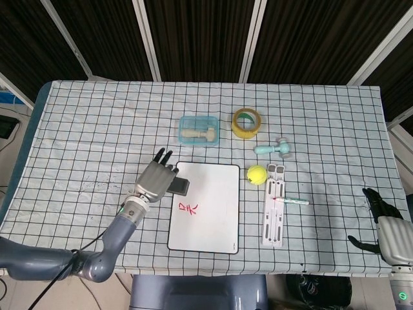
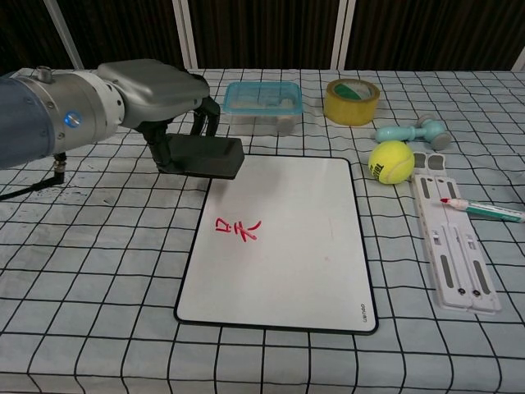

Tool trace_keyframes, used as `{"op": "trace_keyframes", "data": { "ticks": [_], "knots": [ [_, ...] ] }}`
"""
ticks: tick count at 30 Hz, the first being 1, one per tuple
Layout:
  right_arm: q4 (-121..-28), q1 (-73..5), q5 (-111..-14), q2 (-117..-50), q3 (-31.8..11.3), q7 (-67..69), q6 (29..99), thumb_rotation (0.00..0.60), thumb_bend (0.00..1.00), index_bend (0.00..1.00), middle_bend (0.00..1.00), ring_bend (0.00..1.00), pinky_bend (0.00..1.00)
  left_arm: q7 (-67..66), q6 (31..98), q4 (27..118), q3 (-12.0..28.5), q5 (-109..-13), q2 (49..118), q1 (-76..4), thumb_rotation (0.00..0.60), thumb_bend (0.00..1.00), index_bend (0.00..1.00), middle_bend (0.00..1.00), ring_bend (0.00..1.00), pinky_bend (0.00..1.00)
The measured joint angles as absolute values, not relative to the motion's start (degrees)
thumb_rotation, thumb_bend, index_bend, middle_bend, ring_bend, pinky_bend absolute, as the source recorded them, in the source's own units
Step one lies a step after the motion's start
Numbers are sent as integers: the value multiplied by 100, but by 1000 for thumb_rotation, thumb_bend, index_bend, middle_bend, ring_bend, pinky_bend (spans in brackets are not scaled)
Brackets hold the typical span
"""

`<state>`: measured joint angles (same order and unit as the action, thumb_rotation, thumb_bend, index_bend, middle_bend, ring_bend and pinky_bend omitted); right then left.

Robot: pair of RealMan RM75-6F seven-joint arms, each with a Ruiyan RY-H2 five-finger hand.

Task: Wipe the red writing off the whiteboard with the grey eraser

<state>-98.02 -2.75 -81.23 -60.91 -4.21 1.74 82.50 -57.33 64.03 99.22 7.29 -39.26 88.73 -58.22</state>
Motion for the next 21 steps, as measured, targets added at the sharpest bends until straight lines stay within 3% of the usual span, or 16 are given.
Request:
{"op": "trace_keyframes", "data": {
  "ticks": [7, 21],
  "knots": [
    [-9809, -271, -8114, -6086, -426, 176, 8257, 600, 77, 59, 106, 201, 215, -6028, 6464, 9582, 821, -3596, 9484, -6124, 600, 356, 433, 478, 0, 15],
    [-9802, -260, -8115, -6087, -419, 188, 8265, 600, 78, 59, 106, 201, 214, -5975, 6433, 8977, 641, -3847, 10020, -6211, 600, 356, 433, 479, 0, 14]
  ]
}}
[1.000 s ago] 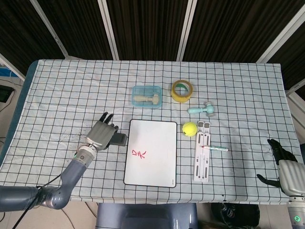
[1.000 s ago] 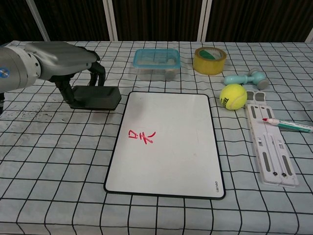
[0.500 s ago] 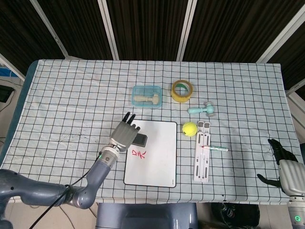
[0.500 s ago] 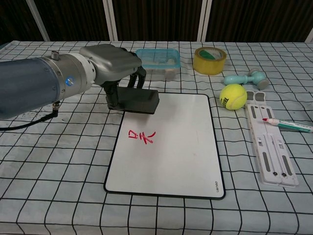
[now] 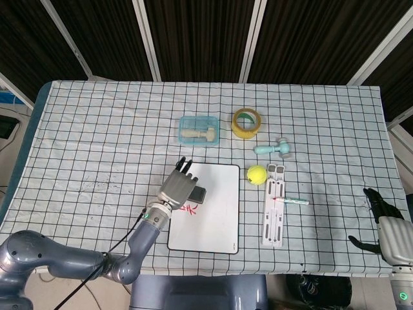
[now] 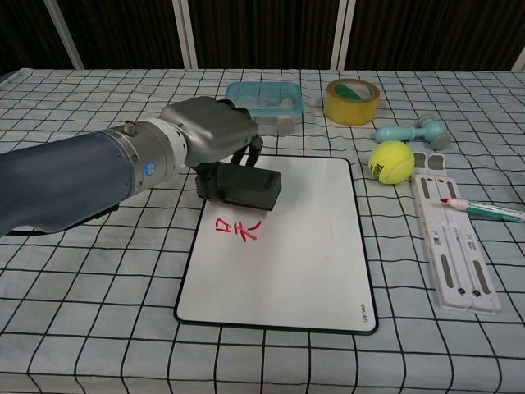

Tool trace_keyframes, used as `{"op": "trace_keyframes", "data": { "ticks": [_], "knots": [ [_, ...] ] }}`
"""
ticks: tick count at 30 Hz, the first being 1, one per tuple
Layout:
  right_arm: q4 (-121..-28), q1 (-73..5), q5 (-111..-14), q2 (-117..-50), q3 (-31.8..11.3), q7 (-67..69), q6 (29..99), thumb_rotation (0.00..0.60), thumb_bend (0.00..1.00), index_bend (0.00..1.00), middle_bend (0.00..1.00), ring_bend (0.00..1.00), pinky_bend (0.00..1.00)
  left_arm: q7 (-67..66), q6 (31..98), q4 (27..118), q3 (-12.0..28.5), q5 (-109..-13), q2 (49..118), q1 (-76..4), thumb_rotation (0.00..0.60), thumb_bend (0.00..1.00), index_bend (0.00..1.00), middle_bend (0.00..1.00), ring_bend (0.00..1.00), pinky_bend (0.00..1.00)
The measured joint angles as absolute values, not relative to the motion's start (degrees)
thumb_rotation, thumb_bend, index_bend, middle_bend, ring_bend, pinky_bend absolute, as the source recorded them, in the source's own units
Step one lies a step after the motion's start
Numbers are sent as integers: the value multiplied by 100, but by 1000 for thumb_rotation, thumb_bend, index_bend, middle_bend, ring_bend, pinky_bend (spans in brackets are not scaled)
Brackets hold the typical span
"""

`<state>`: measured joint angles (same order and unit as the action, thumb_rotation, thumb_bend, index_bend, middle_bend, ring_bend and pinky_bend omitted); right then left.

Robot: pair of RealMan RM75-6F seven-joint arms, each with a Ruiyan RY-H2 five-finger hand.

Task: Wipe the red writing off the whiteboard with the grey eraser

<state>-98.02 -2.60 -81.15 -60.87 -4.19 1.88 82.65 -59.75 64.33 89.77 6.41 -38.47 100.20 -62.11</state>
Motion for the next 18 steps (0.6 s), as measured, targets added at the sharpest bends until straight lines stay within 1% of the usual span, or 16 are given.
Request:
{"op": "trace_keyframes", "data": {
  "ticks": [10, 18],
  "knots": [
    [-9801, -263, -8104, -6086, -421, 183, 8253, 600, 78, 59, 106, 201, 215, -5601, 6206, 8588, 493, -4328, 10261, -6111, 600, 356, 434, 480, 0, 14],
    [-9798, -260, -8111, -6084, -418, 189, 8256, 600, 78, 59, 106, 201, 215, -5687, 6151, 8618, 459, -4292, 10285, -6088, 600, 356, 439, 484, 0, 14]
  ]
}}
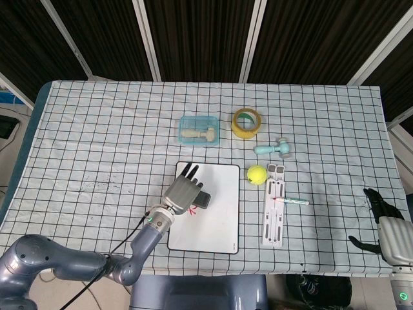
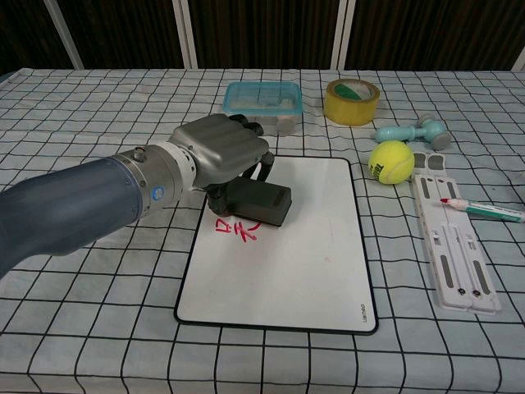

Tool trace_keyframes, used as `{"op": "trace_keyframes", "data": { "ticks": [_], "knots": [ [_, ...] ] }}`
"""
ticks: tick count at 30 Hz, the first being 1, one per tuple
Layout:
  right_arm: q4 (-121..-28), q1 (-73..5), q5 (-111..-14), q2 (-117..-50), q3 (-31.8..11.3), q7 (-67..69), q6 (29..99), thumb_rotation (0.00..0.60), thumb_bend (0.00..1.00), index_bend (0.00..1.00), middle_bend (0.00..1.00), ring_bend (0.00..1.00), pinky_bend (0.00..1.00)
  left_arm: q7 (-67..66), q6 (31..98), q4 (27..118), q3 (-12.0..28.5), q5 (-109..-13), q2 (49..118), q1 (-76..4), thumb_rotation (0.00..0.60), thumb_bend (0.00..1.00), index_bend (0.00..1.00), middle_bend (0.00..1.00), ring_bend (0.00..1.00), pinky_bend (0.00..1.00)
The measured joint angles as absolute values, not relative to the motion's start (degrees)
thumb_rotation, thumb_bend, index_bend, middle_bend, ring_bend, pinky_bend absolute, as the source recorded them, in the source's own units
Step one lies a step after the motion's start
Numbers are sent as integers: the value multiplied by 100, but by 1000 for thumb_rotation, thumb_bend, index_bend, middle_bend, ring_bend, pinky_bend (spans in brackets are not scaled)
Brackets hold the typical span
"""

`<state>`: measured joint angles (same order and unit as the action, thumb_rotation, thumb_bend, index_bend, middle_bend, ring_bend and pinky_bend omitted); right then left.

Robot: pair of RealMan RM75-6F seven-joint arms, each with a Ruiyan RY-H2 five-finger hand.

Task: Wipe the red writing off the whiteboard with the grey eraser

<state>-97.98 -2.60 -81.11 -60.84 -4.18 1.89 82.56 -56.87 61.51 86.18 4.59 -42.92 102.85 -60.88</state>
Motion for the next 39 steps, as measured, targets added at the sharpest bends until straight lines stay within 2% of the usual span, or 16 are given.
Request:
{"op": "trace_keyframes", "data": {
  "ticks": [17, 26, 39],
  "knots": [
    [-9795, -259, -8127, -6078, -419, 200, 8266, 600, 78, 59, 107, 201, 215, -6038, 6260, 9291, 190, -4165, 10058, -5975, 600, 356, 441, 485, 0, 14],
    [-9809, -266, -8118, -6073, -427, 185, 8262, 600, 78, 59, 107, 201, 215, -6109, 6348, 9573, -6, -4449, 10034, -5903, 600, 356, 440, 485, 0, 14],
    [-9800, -262, -8117, -6081, -426, 191, 8266, 600, 79, 59, 106, 201, 215, -6231, 6344, 9477, -21, -4528, 10218, -5900, 600, 356, 441, 486, 0, 14]
  ]
}}
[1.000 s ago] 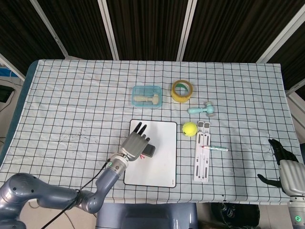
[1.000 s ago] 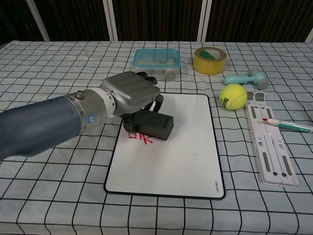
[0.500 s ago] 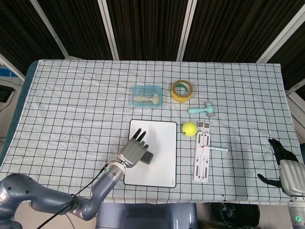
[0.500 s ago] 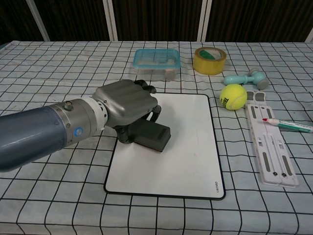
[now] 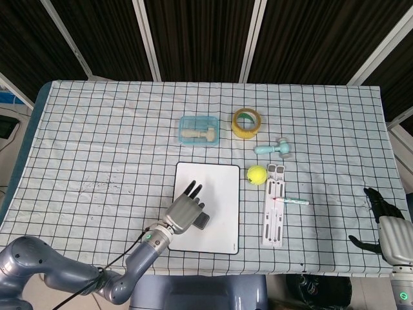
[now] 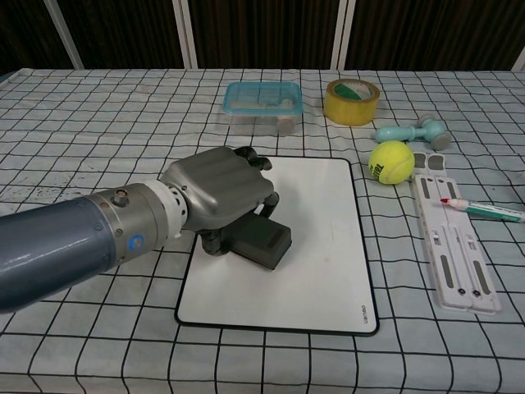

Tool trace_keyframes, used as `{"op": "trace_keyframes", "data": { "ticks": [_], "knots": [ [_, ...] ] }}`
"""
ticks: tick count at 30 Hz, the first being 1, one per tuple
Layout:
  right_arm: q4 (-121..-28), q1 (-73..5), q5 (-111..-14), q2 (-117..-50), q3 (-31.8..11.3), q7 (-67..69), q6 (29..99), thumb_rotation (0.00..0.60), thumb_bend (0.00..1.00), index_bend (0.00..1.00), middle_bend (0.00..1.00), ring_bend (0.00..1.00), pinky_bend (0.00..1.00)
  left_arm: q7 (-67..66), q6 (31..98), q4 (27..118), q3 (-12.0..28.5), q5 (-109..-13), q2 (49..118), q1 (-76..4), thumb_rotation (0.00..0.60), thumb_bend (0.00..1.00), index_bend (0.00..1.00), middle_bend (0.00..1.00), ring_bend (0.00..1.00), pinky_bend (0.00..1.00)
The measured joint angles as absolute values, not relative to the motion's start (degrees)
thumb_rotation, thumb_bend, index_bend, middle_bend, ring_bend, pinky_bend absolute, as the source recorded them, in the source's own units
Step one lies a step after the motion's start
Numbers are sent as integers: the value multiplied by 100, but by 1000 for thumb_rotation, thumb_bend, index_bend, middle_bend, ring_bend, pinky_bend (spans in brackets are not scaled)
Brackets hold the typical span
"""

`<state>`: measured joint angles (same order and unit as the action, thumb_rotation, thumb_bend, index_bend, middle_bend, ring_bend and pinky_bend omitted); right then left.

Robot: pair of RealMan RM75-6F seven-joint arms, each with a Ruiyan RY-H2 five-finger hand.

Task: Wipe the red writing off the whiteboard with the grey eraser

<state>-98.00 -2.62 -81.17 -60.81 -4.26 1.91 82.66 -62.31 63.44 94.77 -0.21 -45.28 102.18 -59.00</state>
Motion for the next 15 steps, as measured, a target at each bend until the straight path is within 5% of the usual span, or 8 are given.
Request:
{"op": "trace_keyframes", "data": {
  "ticks": [15],
  "knots": [
    [-9808, -265, -8105, -6070, -429, 237, 8248, 600, 79, 59, 106, 201, 215, -6126, 6159, 8562, 490, -4442, 10595, -6090, 600, 356, 442, 487, 0, 14]
  ]
}}
